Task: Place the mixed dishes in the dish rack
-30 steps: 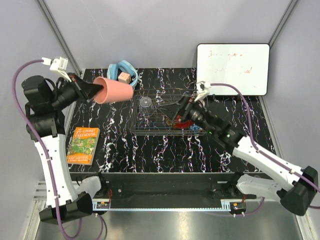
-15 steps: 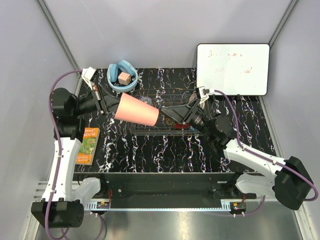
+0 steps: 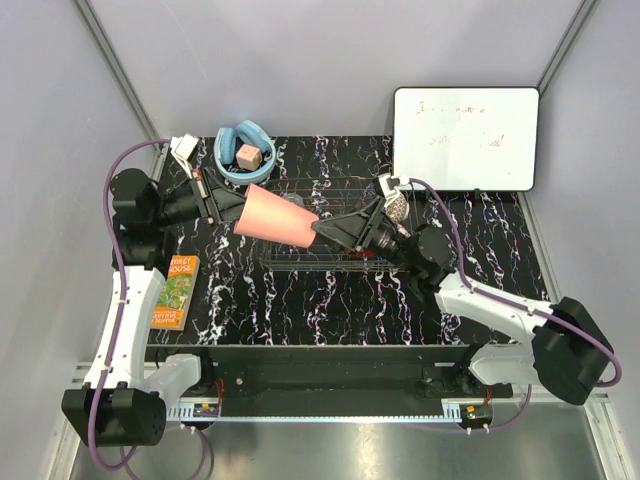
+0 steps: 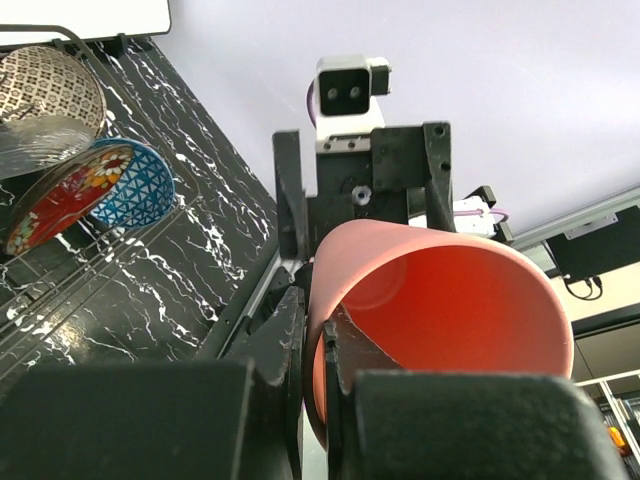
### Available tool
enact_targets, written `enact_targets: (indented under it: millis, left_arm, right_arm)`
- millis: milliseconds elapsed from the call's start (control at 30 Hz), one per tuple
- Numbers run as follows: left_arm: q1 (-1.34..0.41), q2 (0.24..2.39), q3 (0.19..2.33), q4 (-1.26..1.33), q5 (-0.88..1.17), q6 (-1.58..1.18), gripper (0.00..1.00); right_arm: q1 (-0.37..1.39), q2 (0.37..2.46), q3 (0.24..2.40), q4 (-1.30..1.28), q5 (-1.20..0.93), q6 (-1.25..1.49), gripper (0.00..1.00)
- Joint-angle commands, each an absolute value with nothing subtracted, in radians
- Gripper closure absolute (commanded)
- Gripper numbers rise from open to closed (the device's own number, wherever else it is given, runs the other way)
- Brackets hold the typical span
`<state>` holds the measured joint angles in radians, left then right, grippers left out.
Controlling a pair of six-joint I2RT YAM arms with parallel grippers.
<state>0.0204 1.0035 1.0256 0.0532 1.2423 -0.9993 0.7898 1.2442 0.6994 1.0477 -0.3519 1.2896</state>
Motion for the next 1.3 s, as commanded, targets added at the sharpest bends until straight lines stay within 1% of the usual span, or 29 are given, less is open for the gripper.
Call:
enact_targets:
  millis: [0, 333, 367, 400, 433, 467, 533, 567, 667, 700, 733, 767, 800, 833, 867, 900, 933, 967, 1000, 1067, 1133, 1167, 1233, 1267]
  left_arm:
    - [0.017, 1.006, 1.039, 0.080, 1.219, -0.971, 1.00]
    - [0.015, 1.015, 0.997, 0.078, 1.193, -0.934, 1.00]
    - [0.015, 1.014, 0.991, 0.077, 1.186, -0.928, 1.00]
    - [0.015, 1.014, 0.985, 0.077, 1.184, -0.924, 1.00]
    - [0.015, 1.011, 0.974, 0.075, 1.183, -0.920, 1.00]
    - [0.014, 1.009, 0.971, 0.075, 1.181, -0.913, 1.00]
    - [0.015, 1.009, 0.976, 0.058, 1.178, -0.899, 1.00]
    - [0.015, 1.008, 0.977, 0.049, 1.178, -0.879, 1.00]
    - [0.015, 1.003, 0.976, 0.011, 1.180, -0.833, 1.00]
    - [0.015, 0.999, 0.977, -0.045, 1.178, -0.807, 1.00]
    - [0.015, 0.999, 0.988, -0.084, 1.177, -0.777, 1.00]
    - [0.023, 1.000, 0.997, -0.179, 1.174, -0.699, 0.94]
    - [0.032, 1.006, 1.009, -0.222, 1.178, -0.657, 0.81]
    - [0.047, 1.009, 1.040, -0.262, 1.186, -0.576, 0.55]
    - [0.096, 1.012, 1.063, -0.373, 1.184, -0.525, 0.45]
    - [0.129, 1.020, 1.086, -0.429, 1.183, -0.471, 0.35]
    - [0.165, 1.025, 1.135, -0.484, 1.178, -0.360, 0.11]
    - [0.232, 1.031, 1.158, -0.590, 1.163, -0.313, 0.01]
    - [0.267, 1.051, 1.179, -0.644, 1.160, -0.266, 0.01]
    - [0.337, 1.071, 1.209, -0.749, 1.113, -0.158, 0.01]
    - [0.350, 1.072, 1.198, -0.796, 1.033, -0.056, 0.01]
    - [0.348, 1.060, 1.186, -0.792, 0.897, -0.039, 0.01]
    - [0.348, 1.022, 1.143, -0.778, 0.765, -0.006, 0.01]
    - [0.348, 1.013, 1.132, -0.772, 0.668, 0.020, 0.01]
  right_arm:
    - [0.810, 1.269, 0.750, 1.089, -0.408, 1.302, 0.00]
    - [0.839, 1.341, 0.793, 1.201, -0.391, 1.338, 0.00]
    - [0.842, 1.348, 0.804, 1.210, -0.394, 1.345, 0.01]
    - [0.844, 1.353, 0.814, 1.216, -0.402, 1.348, 0.04]
    - [0.853, 1.364, 0.833, 1.218, -0.405, 1.348, 0.09]
    - [0.854, 1.368, 0.839, 1.218, -0.408, 1.350, 0.20]
    - [0.854, 1.374, 0.841, 1.218, -0.407, 1.356, 0.32]
    - [0.854, 1.374, 0.838, 1.219, -0.400, 1.358, 0.43]
    - [0.854, 1.367, 0.824, 1.218, -0.385, 1.348, 0.58]
    - [0.854, 1.361, 0.818, 1.210, -0.373, 1.342, 0.70]
    - [0.853, 1.335, 0.813, 1.194, -0.371, 1.332, 0.78]
    - [0.844, 1.316, 0.818, 1.107, -0.373, 1.283, 0.84]
    - [0.841, 1.292, 0.828, 1.027, -0.382, 1.241, 0.95]
    - [0.839, 1.234, 0.874, 0.918, -0.383, 1.110, 1.00]
    - [0.839, 1.206, 0.918, 0.609, -0.379, 1.026, 1.00]
    - [0.839, 1.184, 1.021, 0.451, -0.345, 0.946, 1.00]
    - [0.839, 1.161, 1.067, 0.322, -0.328, 0.811, 1.00]
    - [0.839, 1.154, 1.110, 0.108, -0.305, 0.757, 1.00]
    - [0.839, 1.152, 1.185, 0.019, -0.254, 0.711, 1.00]
    - [0.839, 1.166, 1.251, -0.206, -0.212, 0.612, 1.00]
    - [0.841, 1.196, 1.316, -0.300, -0.166, 0.557, 1.00]
    - [0.841, 1.210, 1.333, -0.380, -0.154, 0.545, 1.00]
    - [0.848, 1.277, 1.405, -0.475, -0.098, 0.497, 1.00]
    - [0.856, 1.307, 1.432, -0.570, -0.074, 0.480, 1.00]
